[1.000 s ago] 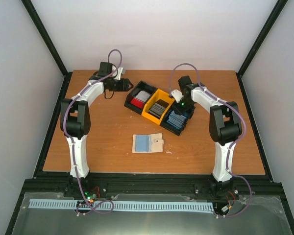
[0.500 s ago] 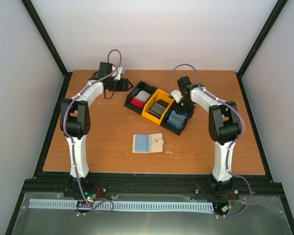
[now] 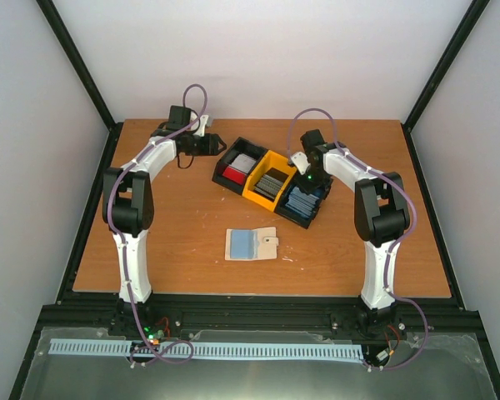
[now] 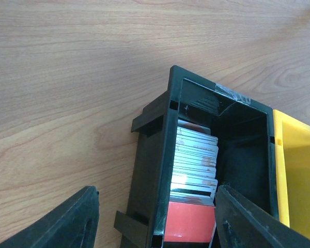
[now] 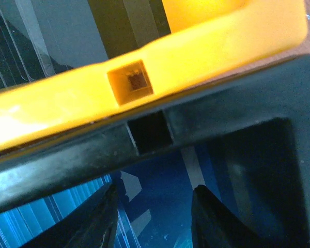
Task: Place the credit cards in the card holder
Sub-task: Pick up the credit card from the storage box.
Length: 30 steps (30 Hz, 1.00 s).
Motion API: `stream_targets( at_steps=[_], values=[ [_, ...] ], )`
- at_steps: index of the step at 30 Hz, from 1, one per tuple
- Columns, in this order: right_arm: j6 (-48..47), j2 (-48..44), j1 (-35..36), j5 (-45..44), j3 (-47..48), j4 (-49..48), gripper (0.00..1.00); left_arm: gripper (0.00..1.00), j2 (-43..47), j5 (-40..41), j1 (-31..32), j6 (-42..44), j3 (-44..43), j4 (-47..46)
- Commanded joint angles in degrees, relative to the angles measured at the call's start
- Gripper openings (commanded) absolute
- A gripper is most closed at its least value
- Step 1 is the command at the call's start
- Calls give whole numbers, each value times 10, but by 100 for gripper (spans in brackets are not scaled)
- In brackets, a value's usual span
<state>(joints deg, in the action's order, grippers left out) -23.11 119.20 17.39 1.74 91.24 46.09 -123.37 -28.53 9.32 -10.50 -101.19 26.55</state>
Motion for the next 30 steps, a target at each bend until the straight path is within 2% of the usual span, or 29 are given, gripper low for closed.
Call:
stream_targets(
  at_steps=[1,30],
  values=[
    [1,-19,-3,-21,4,-7,40,63,5,0,-1,0,-4,-11],
    [-1,-27,-18,-9,9,16,40,63,6,-10,-1,7,0,-11]
  ],
)
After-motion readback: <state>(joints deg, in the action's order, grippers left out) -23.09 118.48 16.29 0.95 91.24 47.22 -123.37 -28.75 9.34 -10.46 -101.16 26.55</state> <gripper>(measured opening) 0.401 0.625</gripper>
